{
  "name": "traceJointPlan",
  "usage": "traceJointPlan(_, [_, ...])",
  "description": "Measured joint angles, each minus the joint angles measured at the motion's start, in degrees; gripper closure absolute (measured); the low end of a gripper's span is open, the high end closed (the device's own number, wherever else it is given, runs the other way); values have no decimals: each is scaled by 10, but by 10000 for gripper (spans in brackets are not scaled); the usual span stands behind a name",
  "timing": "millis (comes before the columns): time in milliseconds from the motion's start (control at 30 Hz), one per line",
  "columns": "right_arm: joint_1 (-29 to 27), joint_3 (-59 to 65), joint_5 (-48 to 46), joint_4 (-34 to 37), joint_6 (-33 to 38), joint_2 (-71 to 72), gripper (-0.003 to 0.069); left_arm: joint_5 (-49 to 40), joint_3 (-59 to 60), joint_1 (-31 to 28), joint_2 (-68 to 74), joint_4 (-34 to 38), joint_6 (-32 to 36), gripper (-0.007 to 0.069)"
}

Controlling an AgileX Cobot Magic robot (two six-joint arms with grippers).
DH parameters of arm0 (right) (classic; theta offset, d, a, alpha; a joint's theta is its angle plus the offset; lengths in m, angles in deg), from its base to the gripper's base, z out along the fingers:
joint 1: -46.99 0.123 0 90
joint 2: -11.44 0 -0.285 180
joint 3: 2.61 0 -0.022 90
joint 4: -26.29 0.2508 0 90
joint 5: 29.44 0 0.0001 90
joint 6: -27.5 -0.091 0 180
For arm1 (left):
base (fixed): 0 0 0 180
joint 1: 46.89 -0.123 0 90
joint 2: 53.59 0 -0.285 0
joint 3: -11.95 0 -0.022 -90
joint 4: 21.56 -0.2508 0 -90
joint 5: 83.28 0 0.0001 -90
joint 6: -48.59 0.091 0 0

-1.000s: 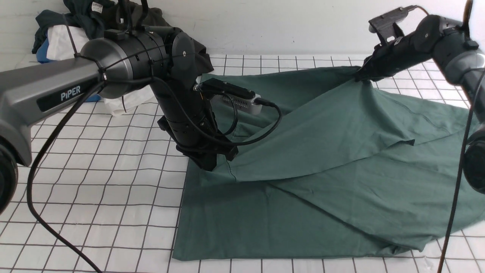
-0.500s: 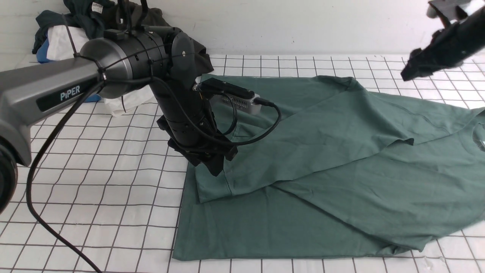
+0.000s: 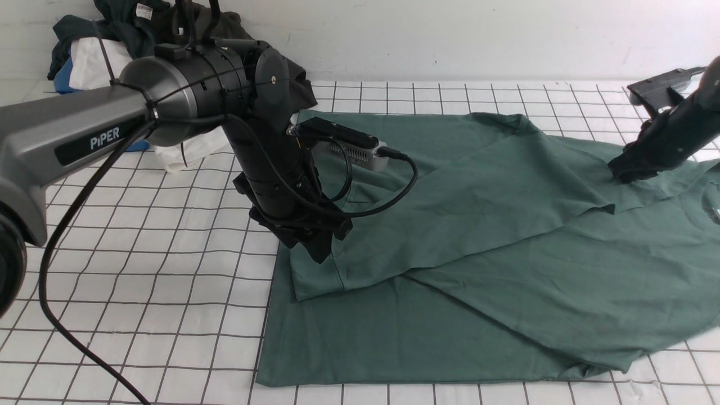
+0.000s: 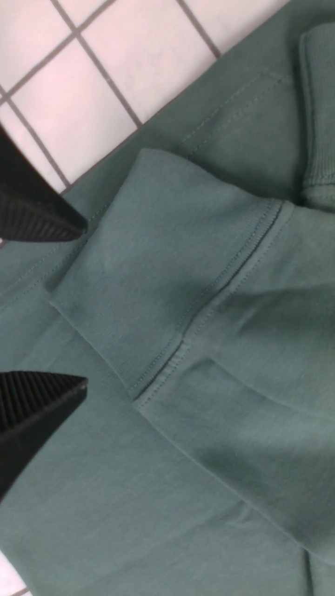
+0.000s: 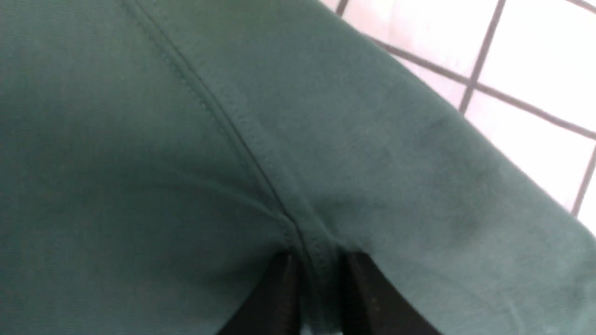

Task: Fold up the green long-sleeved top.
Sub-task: Use both arms simultaneously to clamp the lower edge of the clothing fabric

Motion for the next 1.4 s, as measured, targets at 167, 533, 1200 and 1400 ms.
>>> traceJointPlan(167, [-1,-33,-3,-47,-3,-5,657,0,0,0,0,0,0,298])
traceJointPlan(533, [-16,-75,64,-37,-44,-16,648,0,0,0,0,-1,0,318])
traceJointPlan(1200, [17,-77,43,36,-118,-22,561,6,0,0,0,-23,0,318])
traceJointPlan(1400, [66,-80,116,248,75,-45,669,6,0,0,0,-22,0,318])
